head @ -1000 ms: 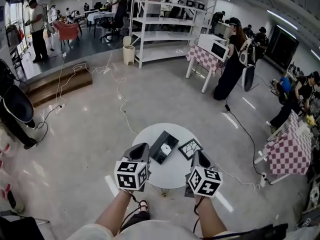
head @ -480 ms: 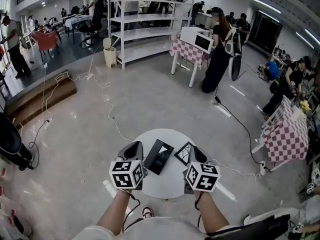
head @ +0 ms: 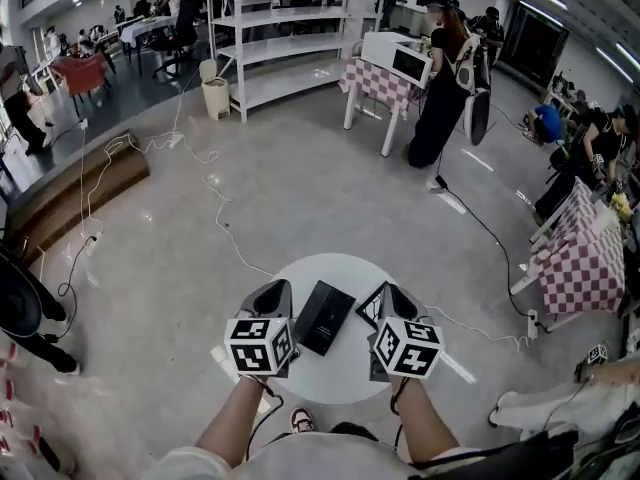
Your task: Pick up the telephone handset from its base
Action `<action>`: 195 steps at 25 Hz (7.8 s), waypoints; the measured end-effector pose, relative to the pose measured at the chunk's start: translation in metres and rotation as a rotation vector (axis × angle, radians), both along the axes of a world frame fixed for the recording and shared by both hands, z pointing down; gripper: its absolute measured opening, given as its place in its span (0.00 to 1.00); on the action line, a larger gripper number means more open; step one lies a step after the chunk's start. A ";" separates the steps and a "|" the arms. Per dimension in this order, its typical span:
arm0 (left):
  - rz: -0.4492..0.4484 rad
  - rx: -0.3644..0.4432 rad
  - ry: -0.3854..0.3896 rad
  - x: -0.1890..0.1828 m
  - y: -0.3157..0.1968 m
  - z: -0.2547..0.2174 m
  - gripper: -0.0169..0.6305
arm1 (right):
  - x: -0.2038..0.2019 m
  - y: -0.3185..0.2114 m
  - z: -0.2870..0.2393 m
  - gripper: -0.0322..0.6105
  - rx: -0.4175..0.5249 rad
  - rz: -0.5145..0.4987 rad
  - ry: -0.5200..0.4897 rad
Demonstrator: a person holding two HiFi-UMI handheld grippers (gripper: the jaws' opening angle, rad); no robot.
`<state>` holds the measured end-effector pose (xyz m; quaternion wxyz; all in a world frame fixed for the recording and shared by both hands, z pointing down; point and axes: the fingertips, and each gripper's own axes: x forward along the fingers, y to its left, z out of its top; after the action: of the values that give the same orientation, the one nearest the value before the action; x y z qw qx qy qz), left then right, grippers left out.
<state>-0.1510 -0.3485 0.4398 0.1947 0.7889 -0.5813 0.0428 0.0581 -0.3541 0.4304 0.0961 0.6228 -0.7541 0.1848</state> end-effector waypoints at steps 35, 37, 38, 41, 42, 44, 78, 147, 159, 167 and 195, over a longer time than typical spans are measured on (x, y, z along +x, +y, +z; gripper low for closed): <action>0.056 -0.449 -0.101 0.000 0.041 0.175 0.05 | -0.019 0.024 0.187 0.08 -0.420 -0.075 -0.026; 0.081 -0.465 -0.107 0.001 0.044 0.181 0.05 | -0.022 0.028 0.190 0.08 -0.435 -0.072 -0.025; 0.093 -0.470 -0.115 0.002 0.044 0.183 0.05 | -0.022 0.029 0.191 0.09 -0.439 -0.071 -0.025; 0.141 -0.477 -0.135 0.009 0.041 0.191 0.05 | -0.019 0.030 0.193 0.09 -0.439 -0.064 -0.025; 0.157 -0.478 -0.138 0.011 0.039 0.192 0.05 | -0.017 0.030 0.194 0.08 -0.438 -0.060 -0.025; 0.185 -0.482 -0.140 0.016 0.035 0.194 0.05 | -0.012 0.029 0.194 0.08 -0.439 -0.050 -0.023; 0.582 -0.624 0.043 0.063 -0.002 0.232 0.48 | 0.006 0.034 0.216 0.08 -0.498 -0.007 -0.020; 0.482 -0.582 0.055 0.056 0.024 0.162 0.33 | 0.006 0.052 0.179 0.08 -0.430 -0.023 -0.036; 0.441 -0.514 0.080 0.054 0.032 0.127 0.33 | 0.003 0.053 0.152 0.09 -0.373 -0.045 -0.040; 0.419 -0.468 0.082 0.053 0.037 0.106 0.33 | 0.000 0.046 0.129 0.09 -0.328 -0.060 -0.043; 0.281 -0.194 0.126 0.036 0.052 0.008 0.33 | -0.025 0.003 0.020 0.09 -0.089 -0.169 -0.010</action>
<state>-0.1154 -0.2969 0.4481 0.2978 0.8411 -0.4450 0.0760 0.0333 -0.3513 0.4506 0.1353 0.5514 -0.7953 0.2126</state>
